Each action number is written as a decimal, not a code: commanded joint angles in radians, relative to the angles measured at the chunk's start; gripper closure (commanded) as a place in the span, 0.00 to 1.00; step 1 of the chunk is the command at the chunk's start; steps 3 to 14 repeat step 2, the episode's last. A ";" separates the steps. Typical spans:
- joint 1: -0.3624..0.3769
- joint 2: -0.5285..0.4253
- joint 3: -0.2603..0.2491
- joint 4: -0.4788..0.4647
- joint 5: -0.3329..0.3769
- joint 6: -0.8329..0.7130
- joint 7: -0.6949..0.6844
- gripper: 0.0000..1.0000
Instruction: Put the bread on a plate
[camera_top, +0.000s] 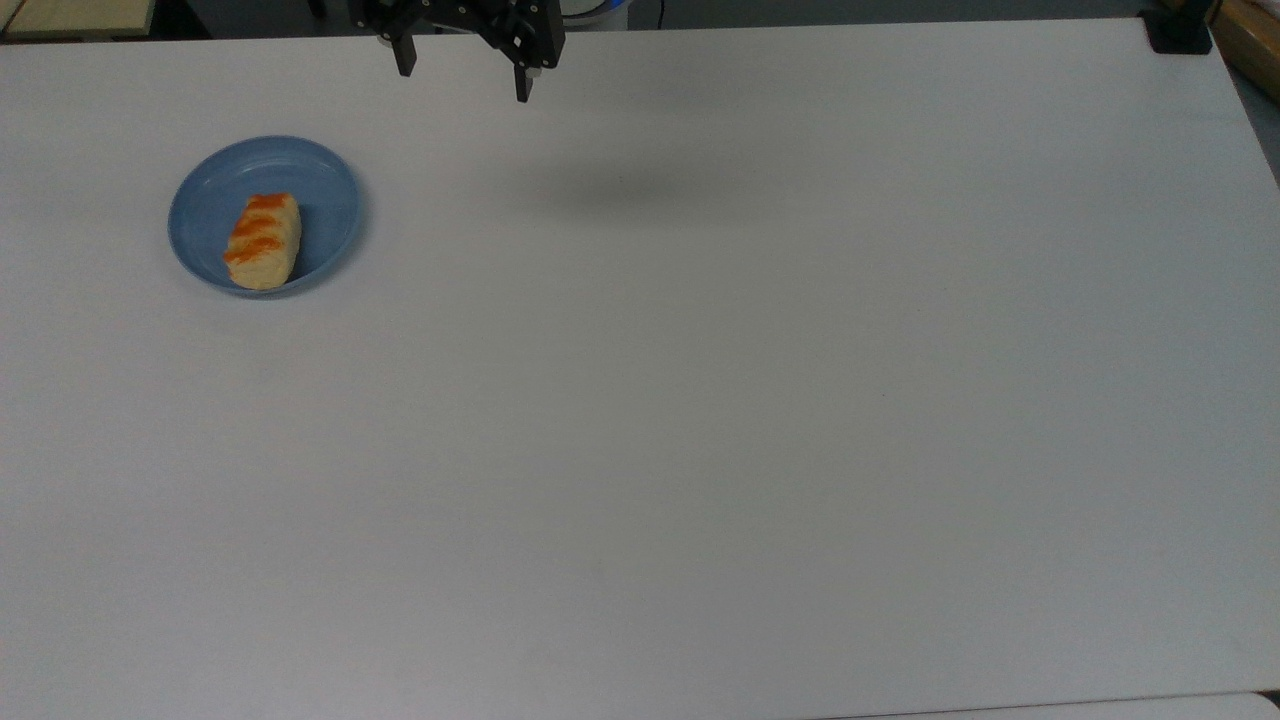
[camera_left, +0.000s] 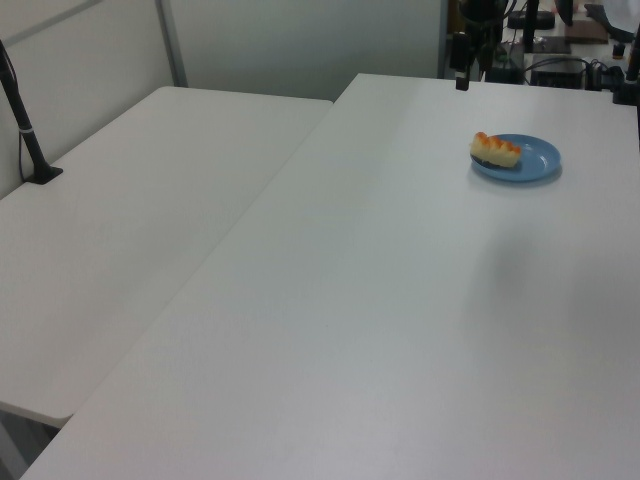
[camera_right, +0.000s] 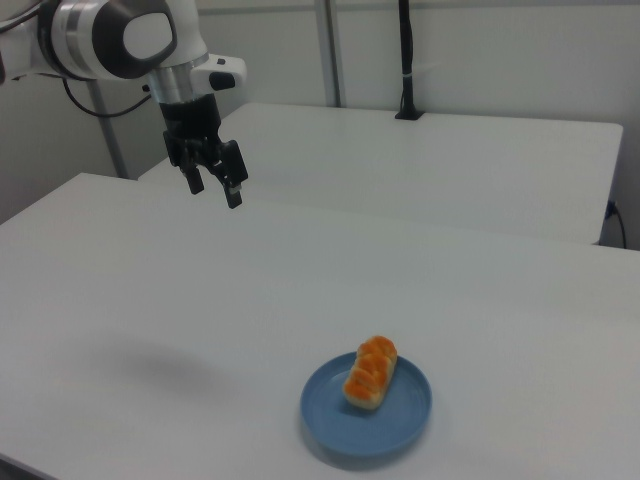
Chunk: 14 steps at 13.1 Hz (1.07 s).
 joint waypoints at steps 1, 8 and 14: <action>-0.005 -0.005 0.012 0.008 -0.008 -0.018 0.009 0.00; -0.002 -0.005 0.012 0.008 -0.010 -0.018 0.007 0.00; -0.002 -0.005 0.012 0.008 -0.010 -0.018 0.007 0.00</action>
